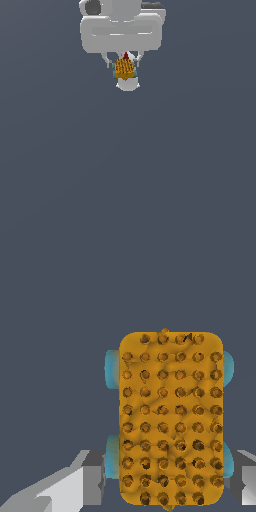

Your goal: Pick up the object and move it to a goal position.

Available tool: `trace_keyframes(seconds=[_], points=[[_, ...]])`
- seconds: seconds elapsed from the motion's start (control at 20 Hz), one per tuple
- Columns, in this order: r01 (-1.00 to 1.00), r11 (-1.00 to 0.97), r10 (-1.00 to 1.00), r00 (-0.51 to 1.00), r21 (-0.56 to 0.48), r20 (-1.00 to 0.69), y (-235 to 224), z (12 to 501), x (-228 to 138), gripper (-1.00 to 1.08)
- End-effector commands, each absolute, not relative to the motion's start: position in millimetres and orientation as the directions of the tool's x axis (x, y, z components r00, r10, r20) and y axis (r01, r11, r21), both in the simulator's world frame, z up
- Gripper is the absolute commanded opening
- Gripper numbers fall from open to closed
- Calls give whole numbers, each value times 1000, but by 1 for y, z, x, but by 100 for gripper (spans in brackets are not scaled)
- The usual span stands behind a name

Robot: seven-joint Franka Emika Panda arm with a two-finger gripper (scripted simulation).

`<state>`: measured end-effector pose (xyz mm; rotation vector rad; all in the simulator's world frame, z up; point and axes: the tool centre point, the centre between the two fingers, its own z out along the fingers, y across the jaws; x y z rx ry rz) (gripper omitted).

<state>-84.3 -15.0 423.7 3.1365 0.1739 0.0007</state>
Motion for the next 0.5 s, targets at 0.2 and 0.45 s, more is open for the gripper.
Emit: trace_keyframes(seconds=[0.2,0.45], points=[[111,-994,111,994,0,0,-14,449,-86,-100],[111,-994,111,994,0,0,-14,454,-86,-100]])
